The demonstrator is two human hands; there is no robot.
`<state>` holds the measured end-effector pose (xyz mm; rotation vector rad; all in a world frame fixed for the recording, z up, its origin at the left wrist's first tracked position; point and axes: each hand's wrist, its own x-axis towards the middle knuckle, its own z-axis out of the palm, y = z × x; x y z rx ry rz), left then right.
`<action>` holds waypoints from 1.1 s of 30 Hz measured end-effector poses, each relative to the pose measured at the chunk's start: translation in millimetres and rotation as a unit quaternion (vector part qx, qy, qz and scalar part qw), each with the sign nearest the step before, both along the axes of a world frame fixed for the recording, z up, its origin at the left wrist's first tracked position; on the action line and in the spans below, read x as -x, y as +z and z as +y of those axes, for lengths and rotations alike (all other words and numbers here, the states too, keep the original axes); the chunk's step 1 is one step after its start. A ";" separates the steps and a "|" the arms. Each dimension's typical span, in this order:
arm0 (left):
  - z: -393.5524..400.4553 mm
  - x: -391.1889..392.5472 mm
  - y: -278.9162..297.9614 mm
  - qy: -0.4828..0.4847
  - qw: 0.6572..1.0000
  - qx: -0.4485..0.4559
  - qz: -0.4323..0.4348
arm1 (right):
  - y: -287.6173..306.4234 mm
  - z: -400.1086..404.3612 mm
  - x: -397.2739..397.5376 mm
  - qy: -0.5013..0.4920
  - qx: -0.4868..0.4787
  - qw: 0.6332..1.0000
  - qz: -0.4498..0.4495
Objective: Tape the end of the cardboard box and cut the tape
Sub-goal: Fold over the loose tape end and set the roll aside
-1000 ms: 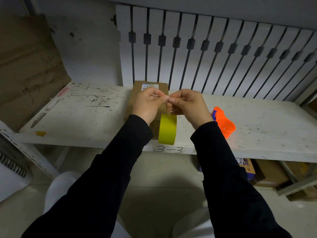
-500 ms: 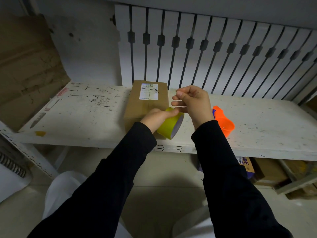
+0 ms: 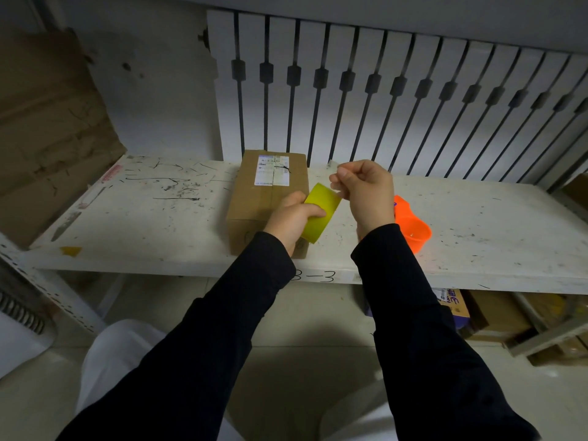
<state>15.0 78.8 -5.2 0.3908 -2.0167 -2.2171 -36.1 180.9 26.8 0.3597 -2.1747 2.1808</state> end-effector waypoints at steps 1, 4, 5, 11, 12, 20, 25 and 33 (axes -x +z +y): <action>0.3 -0.1 -0.1 0.002 1.000 -0.004 0.008 | -1.0 0.1 0.7 -0.005 -0.020 1.000 0.010; 2.2 -1.1 0.6 0.005 0.999 -0.013 0.038 | -3.3 0.0 2.3 -0.014 -0.046 0.998 0.026; 2.5 -1.7 0.9 0.007 0.999 -0.017 0.046 | -3.7 0.0 2.6 -0.014 -0.047 0.998 0.025; 0.9 -3.2 -2.6 0.012 0.997 -0.035 0.064 | -3.8 1.0 5.0 0.000 -0.075 0.997 -0.003; 0.4 -2.6 -4.9 0.012 0.997 -0.042 0.069 | -3.7 1.2 5.2 0.007 -0.078 0.997 -0.013; 0.3 3.1 -18.4 0.049 0.996 -0.023 0.076 | -6.8 2.9 2.6 0.070 -0.085 0.991 -0.070; 3.8 6.2 -21.6 0.038 0.996 -0.019 0.081 | -15.5 4.8 4.3 0.062 -0.073 0.993 -0.063; 18.8 14.7 -22.8 0.042 0.996 -0.018 0.071 | -23.5 15.4 14.1 0.031 -0.043 0.995 -0.085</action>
